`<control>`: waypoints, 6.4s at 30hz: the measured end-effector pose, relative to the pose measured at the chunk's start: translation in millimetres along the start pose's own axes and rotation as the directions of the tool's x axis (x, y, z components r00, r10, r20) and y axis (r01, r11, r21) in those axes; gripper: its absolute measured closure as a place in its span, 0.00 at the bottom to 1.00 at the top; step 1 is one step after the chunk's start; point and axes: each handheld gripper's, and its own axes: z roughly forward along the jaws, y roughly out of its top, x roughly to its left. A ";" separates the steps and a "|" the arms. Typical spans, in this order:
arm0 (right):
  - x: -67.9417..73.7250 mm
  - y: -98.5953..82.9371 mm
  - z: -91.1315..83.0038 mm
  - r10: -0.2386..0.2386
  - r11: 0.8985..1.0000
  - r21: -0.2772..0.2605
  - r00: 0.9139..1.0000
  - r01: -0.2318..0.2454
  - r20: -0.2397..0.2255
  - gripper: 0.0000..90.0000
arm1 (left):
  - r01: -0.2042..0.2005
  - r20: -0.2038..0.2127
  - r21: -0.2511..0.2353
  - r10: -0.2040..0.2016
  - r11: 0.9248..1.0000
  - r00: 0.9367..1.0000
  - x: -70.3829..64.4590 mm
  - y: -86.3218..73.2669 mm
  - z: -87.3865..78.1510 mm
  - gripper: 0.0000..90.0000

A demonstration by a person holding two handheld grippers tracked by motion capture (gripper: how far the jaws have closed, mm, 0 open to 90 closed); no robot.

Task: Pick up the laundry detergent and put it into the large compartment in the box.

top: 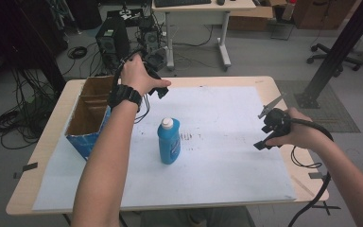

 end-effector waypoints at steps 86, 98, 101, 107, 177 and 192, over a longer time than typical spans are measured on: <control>-1.7 -3.8 3.1 0.014 1.000 0.008 1.000 -0.014 -0.006 0.23 | -0.003 0.010 0.057 0.002 0.998 1.000 -49.8 -21.1 -63.8 0.06; -0.3 -2.4 4.8 0.012 1.000 0.009 1.000 -0.012 -0.010 0.23 | 0.027 0.068 0.075 -0.032 0.997 0.997 -59.2 -21.7 -63.6 0.06; -0.2 -2.4 5.5 0.011 1.000 0.009 1.000 -0.011 -0.010 0.23 | 0.029 0.079 0.082 -0.035 0.996 0.996 -61.9 -21.4 -62.9 0.06; 0.1 -2.2 5.6 0.010 1.000 0.008 1.000 -0.010 -0.008 0.23 | 0.036 0.105 0.106 -0.048 0.994 0.993 -68.7 -20.2 -62.0 0.06; 4.3 -5.8 12.8 0.010 1.000 0.011 1.000 -0.010 -0.016 0.23 | 0.094 0.121 0.191 -0.119 0.977 0.985 -96.7 -37.8 -20.7 0.07; 3.0 -7.8 14.2 0.017 1.000 0.013 1.000 -0.017 -0.016 0.23 | 0.085 0.120 0.240 -0.117 0.967 0.986 -101.2 -40.5 -5.0 0.10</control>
